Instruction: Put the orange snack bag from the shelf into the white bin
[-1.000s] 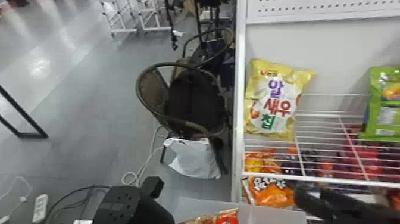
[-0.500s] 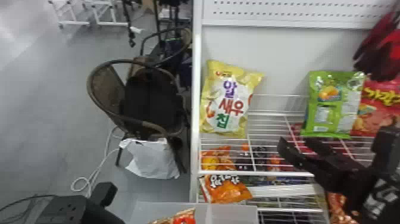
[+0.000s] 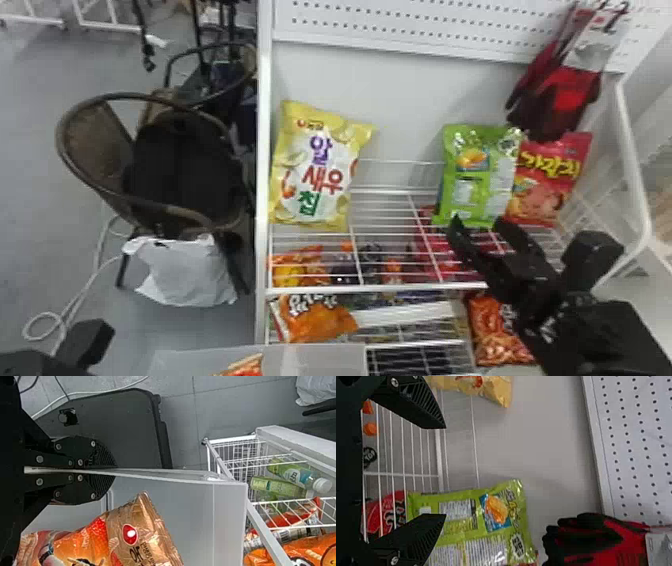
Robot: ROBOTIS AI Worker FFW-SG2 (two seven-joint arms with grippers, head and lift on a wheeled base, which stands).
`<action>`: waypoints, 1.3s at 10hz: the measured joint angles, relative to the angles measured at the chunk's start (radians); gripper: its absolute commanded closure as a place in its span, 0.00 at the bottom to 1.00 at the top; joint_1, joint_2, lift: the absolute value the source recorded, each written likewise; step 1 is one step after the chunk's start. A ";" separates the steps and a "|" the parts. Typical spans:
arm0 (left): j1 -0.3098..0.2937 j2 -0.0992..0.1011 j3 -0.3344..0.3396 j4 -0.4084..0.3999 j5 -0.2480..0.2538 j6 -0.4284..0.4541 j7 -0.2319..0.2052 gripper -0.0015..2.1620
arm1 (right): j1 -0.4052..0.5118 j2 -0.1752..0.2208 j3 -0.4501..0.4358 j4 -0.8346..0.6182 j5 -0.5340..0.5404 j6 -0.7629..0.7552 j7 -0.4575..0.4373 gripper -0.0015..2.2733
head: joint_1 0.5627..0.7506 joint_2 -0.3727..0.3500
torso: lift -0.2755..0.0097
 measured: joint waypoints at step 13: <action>-0.001 0.000 0.022 -0.008 0.006 0.000 0.000 0.99 | 0.130 -0.008 -0.131 0.280 -0.017 -0.455 0.041 0.04 | 0.70 0.03 | 0.97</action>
